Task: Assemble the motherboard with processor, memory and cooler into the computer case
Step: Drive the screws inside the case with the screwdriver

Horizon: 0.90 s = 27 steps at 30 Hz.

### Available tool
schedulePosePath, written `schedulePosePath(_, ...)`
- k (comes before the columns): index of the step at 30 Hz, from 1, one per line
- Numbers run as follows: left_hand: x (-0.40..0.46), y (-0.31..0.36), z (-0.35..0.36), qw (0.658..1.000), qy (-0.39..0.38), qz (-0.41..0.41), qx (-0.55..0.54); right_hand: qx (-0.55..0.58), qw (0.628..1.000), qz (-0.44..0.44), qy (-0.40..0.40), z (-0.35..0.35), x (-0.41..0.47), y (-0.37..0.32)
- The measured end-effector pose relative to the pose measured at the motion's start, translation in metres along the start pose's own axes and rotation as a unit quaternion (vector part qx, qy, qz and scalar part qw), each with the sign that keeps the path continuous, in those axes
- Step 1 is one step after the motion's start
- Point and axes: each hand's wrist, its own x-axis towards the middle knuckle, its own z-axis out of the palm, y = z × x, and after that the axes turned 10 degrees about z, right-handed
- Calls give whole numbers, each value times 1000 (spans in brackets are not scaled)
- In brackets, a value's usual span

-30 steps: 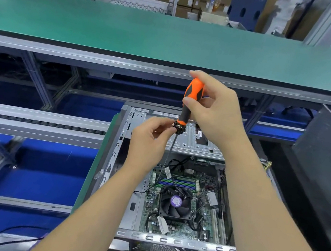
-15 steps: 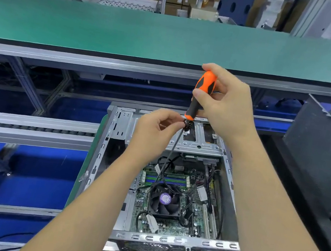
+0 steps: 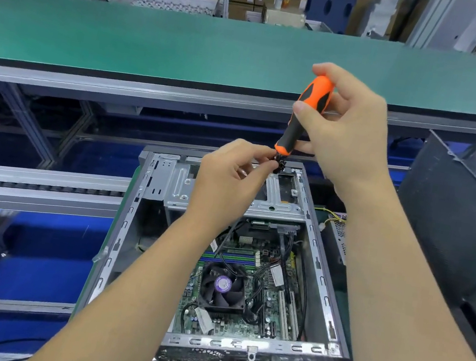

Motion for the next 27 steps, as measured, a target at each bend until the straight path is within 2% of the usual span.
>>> schedulePosePath(8, 10, 9, 5, 993, 1, 84, 83, -4, 1000, -7, 17, -7, 6, -10)
schedulePosePath(20, 13, 2, 6, 993, 5, 86, 75, 13, 1000, 10, 20, -8, 7, -3)
schedulePosePath(24, 12, 2, 6, 997, 6, 51, 63, 14, 1000, 11, 24, -7, 8, -1)
schedulePosePath(27, 12, 1, 9, 997, 12, -69, -14, 15, 999, 12, 28, -7, 7, 1)
